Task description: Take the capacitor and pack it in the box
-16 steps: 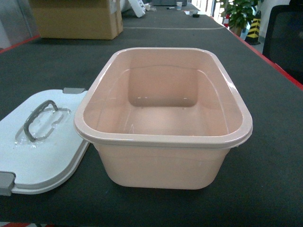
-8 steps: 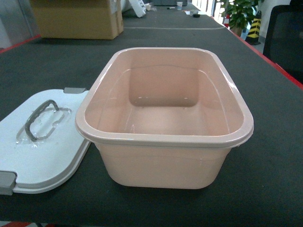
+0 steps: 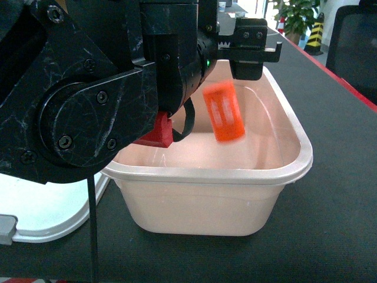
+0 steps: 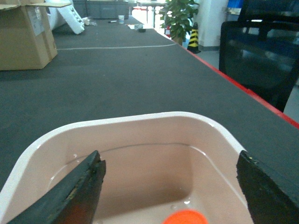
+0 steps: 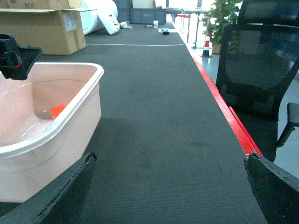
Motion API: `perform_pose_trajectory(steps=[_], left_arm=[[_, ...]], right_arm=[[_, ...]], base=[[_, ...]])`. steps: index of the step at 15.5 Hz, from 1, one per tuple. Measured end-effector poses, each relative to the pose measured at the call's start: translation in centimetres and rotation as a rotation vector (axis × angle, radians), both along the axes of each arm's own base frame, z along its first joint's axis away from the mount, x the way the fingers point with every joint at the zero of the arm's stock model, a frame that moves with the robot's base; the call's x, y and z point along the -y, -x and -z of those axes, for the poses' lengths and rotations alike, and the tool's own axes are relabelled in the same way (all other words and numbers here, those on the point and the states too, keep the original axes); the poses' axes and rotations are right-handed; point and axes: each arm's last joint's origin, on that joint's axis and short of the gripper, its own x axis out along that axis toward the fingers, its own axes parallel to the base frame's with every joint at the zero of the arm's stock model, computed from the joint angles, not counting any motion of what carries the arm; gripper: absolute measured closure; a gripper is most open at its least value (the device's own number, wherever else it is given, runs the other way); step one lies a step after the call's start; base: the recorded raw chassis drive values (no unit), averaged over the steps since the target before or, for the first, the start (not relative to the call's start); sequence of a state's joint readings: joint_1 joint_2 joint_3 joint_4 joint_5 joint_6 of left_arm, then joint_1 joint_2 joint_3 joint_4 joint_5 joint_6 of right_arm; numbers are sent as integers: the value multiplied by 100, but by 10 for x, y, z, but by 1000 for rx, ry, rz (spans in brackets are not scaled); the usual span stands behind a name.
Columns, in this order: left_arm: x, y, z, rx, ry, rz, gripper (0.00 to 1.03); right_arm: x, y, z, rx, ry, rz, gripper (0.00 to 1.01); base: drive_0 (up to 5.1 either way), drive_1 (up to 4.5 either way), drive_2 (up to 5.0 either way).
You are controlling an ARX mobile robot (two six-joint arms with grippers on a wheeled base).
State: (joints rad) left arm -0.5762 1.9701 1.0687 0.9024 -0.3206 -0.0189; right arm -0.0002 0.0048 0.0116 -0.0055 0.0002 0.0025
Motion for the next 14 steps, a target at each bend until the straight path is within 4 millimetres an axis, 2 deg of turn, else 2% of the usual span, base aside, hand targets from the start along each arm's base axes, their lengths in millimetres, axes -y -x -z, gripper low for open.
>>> perform_pose_trajectory(steps=[1, 2, 4, 5, 7, 8, 9, 11, 12, 14], left_arm=[[0, 0, 0, -1, -3, -5, 9], [-2, -1, 0, 4, -4, -10, 4], [-2, -1, 0, 6, -7, -17, 5], [-12, 1, -1, 23, -8, -32, 5], [-59, 12, -11, 42, -19, -75, 5], [-152, 24, -25, 87, -20, -243, 5], [-179, 25, -11, 43, -35, -293, 5], [-219, 19, 21, -63, -56, -377, 5], [-231, 16, 37, -99, -64, -382, 5], [-238, 2, 69, -210, -82, -371, 5]], right_arm=[[0, 0, 0, 0, 0, 0, 3], [0, 0, 0, 1, 0, 0, 3], [0, 0, 0, 0, 0, 0, 3], [0, 0, 0, 0, 0, 0, 3], [0, 0, 0, 0, 0, 0, 3], [0, 0, 0, 0, 0, 0, 3], [0, 0, 0, 0, 0, 0, 3], [0, 0, 0, 0, 0, 0, 3], [0, 0, 0, 0, 0, 0, 3], [0, 0, 0, 0, 0, 0, 3]], base=[[0, 0, 0], [0, 0, 0], [0, 0, 0], [0, 0, 0], [0, 0, 0], [0, 0, 0], [0, 0, 0], [0, 0, 0], [0, 0, 0], [0, 0, 0]])
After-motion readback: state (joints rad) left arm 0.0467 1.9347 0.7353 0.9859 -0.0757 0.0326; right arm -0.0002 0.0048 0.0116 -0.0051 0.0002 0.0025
